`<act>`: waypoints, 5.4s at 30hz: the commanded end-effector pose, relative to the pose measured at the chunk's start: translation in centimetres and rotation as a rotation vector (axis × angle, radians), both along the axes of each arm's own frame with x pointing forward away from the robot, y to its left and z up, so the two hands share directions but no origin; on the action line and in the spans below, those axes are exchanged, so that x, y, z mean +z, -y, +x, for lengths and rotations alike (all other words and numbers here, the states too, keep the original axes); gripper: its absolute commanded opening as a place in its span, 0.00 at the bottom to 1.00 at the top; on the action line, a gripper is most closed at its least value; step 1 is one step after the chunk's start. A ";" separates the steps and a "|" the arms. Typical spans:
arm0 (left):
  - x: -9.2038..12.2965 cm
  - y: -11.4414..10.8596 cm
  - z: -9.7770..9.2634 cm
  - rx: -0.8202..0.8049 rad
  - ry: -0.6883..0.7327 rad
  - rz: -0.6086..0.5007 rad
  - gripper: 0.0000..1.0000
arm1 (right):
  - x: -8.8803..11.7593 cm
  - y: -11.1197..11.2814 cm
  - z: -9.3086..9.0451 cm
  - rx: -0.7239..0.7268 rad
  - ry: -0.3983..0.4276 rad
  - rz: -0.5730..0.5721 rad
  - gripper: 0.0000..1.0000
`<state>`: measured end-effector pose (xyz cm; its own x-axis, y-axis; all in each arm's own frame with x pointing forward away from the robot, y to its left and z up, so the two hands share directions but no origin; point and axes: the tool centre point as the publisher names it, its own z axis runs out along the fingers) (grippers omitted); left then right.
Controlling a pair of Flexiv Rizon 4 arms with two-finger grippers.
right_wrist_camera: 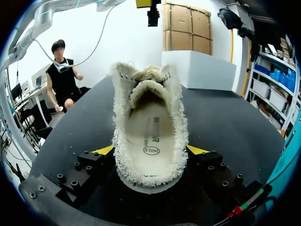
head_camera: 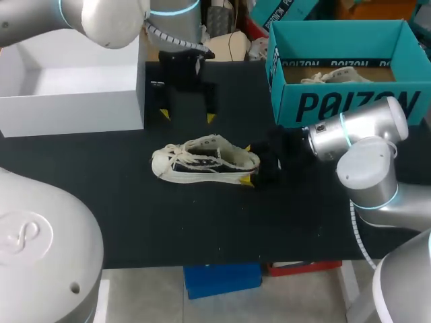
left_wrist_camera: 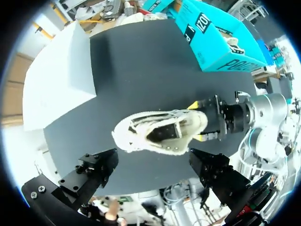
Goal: Take the shoe out of the shoebox, open the shoe tongue, remove and reinsert the insole, then place the shoe into the shoebox
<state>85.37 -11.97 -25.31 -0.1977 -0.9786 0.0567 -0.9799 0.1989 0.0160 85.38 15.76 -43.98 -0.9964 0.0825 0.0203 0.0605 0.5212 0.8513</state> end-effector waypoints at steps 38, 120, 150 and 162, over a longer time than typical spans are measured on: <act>-10.3 5.9 -1.6 0.178 0.163 0.507 1.00 | -0.5 -0.3 0.1 -0.001 -0.001 -0.001 0.00; -7.3 -7.8 -0.1 0.374 0.226 0.332 1.00 | -0.5 -0.3 0.1 -0.001 -0.001 -0.001 0.00; -2.1 -7.6 0.0 -0.116 -0.103 -0.111 0.00 | -0.5 -0.3 0.1 -0.001 -0.001 -0.001 0.00; 0.1 1.8 -1.5 -0.800 -0.396 -0.302 0.00 | -0.5 -0.3 0.1 -0.001 -0.001 -0.001 0.00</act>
